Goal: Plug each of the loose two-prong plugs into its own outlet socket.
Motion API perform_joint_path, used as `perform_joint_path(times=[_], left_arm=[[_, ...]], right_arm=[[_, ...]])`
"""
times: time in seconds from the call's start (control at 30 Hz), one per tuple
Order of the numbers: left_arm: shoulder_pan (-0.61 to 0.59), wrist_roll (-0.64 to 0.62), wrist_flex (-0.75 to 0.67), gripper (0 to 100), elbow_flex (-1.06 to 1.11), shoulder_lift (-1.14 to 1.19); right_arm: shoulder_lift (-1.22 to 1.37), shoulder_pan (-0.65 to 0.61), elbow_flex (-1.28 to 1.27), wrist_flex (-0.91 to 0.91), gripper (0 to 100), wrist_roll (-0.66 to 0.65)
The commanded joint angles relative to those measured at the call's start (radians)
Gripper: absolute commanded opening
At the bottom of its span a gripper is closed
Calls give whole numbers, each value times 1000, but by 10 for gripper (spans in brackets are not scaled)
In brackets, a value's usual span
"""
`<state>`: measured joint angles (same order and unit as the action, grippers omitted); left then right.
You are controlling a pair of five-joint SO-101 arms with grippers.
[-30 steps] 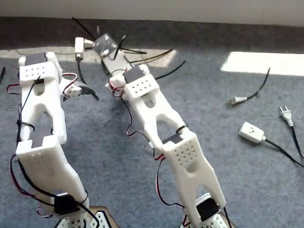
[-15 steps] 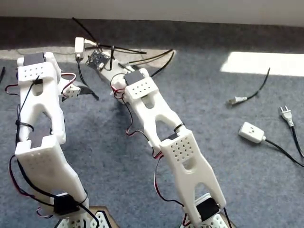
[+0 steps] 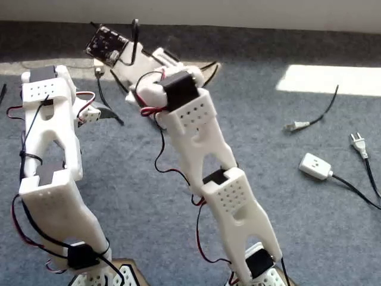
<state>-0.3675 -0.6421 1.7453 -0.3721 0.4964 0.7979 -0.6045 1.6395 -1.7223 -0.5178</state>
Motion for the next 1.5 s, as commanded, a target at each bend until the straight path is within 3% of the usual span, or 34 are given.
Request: perform_joint_path(times=[0.0,0.23,0.6,0.7,0.83,0.97,1.2,1.47], left_arm=[[-7,5,9,478,19,-5],[-2,6,9,478,51,-5],[39,2,14,478,157,-7],[111,2,14,478,203,-7],[145,2,12,478,216,-5],[145,0,9,478,216,-5],[143,5,8,478,245,-5],[137,0,8,478,246,-5]], right_arm=[[-179,143,105,-42,493,52],[-473,532,-51,-44,493,170],[-710,1089,-615,-36,493,143],[-708,1135,-829,-36,493,-68],[-711,1152,-1152,-39,493,-565],[-711,1159,-1406,-36,493,-882],[-710,1153,-1538,157,493,-1126],[-710,1127,-1819,544,492,-1214]])
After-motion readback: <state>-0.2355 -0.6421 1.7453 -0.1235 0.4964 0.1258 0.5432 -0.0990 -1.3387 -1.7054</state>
